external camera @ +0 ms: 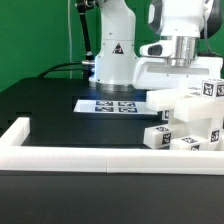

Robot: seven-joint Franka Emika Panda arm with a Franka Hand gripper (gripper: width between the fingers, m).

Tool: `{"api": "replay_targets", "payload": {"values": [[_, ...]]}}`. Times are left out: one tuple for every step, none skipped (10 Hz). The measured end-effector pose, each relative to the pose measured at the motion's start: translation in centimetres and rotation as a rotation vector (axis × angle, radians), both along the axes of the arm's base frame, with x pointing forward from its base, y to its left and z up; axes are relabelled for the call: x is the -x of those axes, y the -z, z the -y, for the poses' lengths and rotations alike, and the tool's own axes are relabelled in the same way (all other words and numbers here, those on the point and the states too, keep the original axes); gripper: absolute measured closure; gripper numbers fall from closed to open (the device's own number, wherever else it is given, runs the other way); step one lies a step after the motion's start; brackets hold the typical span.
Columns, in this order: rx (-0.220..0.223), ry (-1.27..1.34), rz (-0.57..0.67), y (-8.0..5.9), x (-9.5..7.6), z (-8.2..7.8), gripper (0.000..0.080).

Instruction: Assemble chair

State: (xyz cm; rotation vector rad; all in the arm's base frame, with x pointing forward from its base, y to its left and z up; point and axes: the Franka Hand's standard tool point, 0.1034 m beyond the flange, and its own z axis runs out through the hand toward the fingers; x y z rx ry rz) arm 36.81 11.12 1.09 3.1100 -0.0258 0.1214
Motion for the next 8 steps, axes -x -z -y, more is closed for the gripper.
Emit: {"api": "replay_targets", "payload": {"values": [[0.004,0.0,-0.001,0.29,0.12,0.15,0.0151],[0.006,0.0,-0.004,0.42,0.21,0.2,0.0151],[0.007,0.0,-0.005,0.46,0.23,0.21,0.0165],[0.007,0.0,-0.005,0.46,0.24,0.22,0.0165],[0.007,0.0,-0.005,0.46,0.24,0.22,0.0336],[0.007,0.0,-0.005,0.46,0.24,0.22,0.0517],[0.007,0.0,-0.005,0.46,0.25,0.22,0.0516],[0.007,0.0,-0.005,0.46,0.25,0.22,0.0516]]}}
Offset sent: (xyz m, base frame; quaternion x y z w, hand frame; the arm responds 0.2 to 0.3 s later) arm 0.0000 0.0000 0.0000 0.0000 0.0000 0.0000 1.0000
